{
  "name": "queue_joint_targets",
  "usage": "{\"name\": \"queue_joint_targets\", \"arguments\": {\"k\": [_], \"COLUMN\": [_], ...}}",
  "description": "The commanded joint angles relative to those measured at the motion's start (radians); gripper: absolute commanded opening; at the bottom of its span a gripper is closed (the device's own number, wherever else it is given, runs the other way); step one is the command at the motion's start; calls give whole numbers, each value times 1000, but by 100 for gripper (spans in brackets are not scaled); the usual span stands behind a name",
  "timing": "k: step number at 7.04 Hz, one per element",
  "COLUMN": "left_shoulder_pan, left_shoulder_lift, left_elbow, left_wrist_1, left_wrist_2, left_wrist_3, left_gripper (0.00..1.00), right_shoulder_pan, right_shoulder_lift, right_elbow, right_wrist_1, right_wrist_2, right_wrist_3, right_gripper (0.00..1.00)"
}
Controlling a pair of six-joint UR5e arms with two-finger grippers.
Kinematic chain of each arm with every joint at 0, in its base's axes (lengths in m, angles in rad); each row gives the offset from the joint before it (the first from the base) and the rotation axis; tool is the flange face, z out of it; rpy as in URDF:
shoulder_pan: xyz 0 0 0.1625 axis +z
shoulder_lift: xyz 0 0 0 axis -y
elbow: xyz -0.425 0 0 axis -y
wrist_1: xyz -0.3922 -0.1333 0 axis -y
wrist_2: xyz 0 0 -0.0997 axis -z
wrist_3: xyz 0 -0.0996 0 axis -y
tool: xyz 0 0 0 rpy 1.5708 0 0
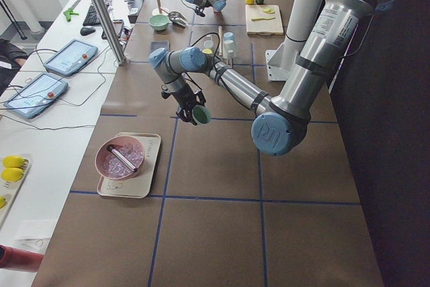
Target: Place cup on cup holder
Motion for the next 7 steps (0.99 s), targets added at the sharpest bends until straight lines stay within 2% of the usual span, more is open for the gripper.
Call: {"name": "queue_joint_targets", "arguments": {"k": [1,2,3,4,5,6,7], "left_shoulder_pan": [-2,3,9,62,106,156,217], "left_shoulder_lift": [4,5,5,5,4,4,4], "left_elbow": [-40,-41,-52,-45,-46,-58,-67], "left_wrist_1": [-332,-470,-631,-799,-963,-1114,-1261], "left_wrist_2": [4,4,4,9,74,174,251], "left_wrist_3": [-24,-37,-141,-279,-382,-489,-607], "left_gripper": [7,6,6,5,4,4,4], "right_shoulder_pan": [-6,-10,-14,-14,-15,-15,-14], "right_shoulder_lift": [3,4,4,4,4,4,4], "right_elbow": [-18,-23,-23,-23,-23,-23,-21], "right_wrist_1": [-7,-16,-21,-28,-30,-30,-31], "right_wrist_2": [-11,-30,-33,-36,-48,-50,-50], "right_wrist_3": [-7,-9,-16,-18,-20,-48,-58], "right_gripper": [100,100,100,100,86,50,29]}}
